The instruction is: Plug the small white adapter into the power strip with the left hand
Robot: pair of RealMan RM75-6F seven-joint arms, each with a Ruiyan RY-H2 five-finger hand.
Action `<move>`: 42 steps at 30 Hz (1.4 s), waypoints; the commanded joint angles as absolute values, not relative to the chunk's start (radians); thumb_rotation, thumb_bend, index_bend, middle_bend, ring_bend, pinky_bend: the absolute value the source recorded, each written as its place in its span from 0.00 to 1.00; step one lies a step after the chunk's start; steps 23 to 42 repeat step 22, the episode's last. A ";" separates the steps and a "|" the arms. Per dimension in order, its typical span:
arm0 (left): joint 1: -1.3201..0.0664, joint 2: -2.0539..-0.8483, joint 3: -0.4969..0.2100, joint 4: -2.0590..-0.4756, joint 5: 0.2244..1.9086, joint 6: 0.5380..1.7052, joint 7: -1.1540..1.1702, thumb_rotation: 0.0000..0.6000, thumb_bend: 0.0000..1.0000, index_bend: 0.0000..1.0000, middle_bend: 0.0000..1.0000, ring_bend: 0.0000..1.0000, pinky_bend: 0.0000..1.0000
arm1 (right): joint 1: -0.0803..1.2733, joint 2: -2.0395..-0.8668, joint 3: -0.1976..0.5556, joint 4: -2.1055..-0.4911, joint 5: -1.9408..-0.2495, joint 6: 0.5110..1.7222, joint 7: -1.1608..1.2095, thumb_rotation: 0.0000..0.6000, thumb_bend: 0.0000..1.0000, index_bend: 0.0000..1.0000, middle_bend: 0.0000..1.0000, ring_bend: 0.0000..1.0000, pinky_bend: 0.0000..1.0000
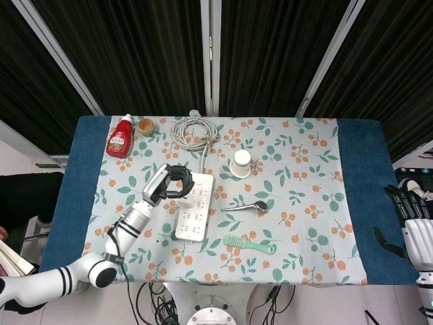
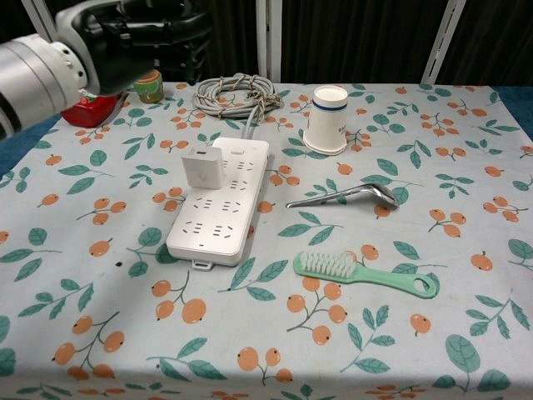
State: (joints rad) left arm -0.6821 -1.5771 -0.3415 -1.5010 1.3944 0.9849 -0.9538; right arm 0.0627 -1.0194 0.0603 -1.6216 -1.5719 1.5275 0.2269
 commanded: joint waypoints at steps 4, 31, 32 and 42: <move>-0.539 -1.419 -0.280 -1.409 1.411 1.246 -0.185 1.00 0.29 0.38 0.47 0.38 0.31 | 0.086 -1.014 0.065 -1.599 -1.557 1.486 0.244 1.00 0.28 0.04 0.07 0.00 0.00; -0.182 -1.238 -0.083 -1.592 1.384 1.599 0.287 1.00 0.05 0.18 0.11 0.00 0.00 | 0.092 -1.090 0.076 -1.515 -1.511 1.477 0.190 1.00 0.27 0.00 0.02 0.00 0.00; -0.182 -1.238 -0.083 -1.592 1.384 1.599 0.287 1.00 0.05 0.18 0.11 0.00 0.00 | 0.092 -1.090 0.076 -1.515 -1.511 1.477 0.190 1.00 0.27 0.00 0.02 0.00 0.00; -0.182 -1.238 -0.083 -1.592 1.384 1.599 0.287 1.00 0.05 0.18 0.11 0.00 0.00 | 0.092 -1.090 0.076 -1.515 -1.511 1.477 0.190 1.00 0.27 0.00 0.02 0.00 0.00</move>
